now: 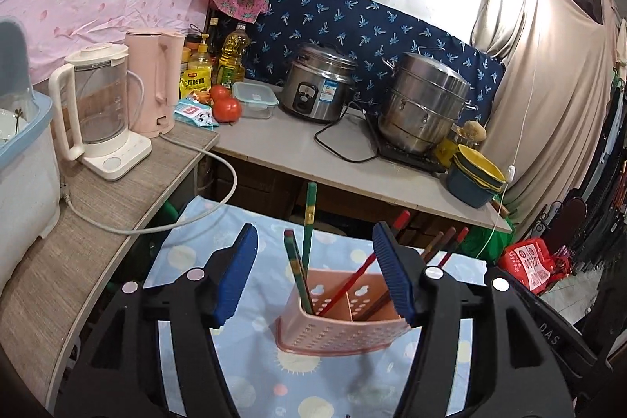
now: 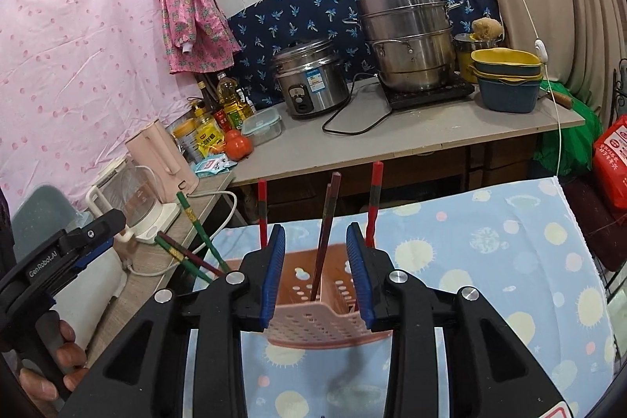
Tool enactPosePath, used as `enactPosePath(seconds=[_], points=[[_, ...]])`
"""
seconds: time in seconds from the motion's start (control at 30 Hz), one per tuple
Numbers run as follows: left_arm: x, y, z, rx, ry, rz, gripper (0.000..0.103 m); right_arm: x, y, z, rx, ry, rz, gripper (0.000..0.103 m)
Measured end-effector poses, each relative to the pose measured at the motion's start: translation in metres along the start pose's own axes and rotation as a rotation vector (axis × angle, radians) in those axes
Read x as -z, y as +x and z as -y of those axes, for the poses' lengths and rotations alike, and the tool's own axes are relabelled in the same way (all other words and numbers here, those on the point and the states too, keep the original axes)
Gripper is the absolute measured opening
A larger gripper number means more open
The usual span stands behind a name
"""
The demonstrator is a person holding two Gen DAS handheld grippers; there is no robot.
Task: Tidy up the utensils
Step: 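Move both open tools back over the last chopstick and gold spoon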
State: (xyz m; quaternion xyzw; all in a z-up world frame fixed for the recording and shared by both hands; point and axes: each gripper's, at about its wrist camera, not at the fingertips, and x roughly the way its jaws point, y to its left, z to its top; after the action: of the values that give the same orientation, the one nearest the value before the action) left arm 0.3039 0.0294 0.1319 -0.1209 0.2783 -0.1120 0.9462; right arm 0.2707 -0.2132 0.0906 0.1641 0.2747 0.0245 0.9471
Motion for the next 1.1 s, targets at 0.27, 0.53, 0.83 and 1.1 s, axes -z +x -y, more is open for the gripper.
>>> enactPosePath(seconds=[0.27,0.53,0.83,1.1], points=[[0.035,-0.020,0.002,-0.022,0.031,-0.049,0.058,0.032,-0.026,-0.001,0.017,-0.033,-0.036,0.032],[0.106,-0.032,0.004,-0.040,0.071,-0.167,0.058,0.102,-0.053,0.003,0.060,-0.099,-0.138,0.032],[0.196,-0.043,0.002,-0.058,0.091,-0.325,0.058,0.193,-0.084,0.011,0.090,-0.150,-0.274,0.032],[0.255,-0.054,0.001,-0.063,0.117,-0.433,0.058,0.258,-0.098,0.008,0.079,-0.173,-0.389,0.032]])
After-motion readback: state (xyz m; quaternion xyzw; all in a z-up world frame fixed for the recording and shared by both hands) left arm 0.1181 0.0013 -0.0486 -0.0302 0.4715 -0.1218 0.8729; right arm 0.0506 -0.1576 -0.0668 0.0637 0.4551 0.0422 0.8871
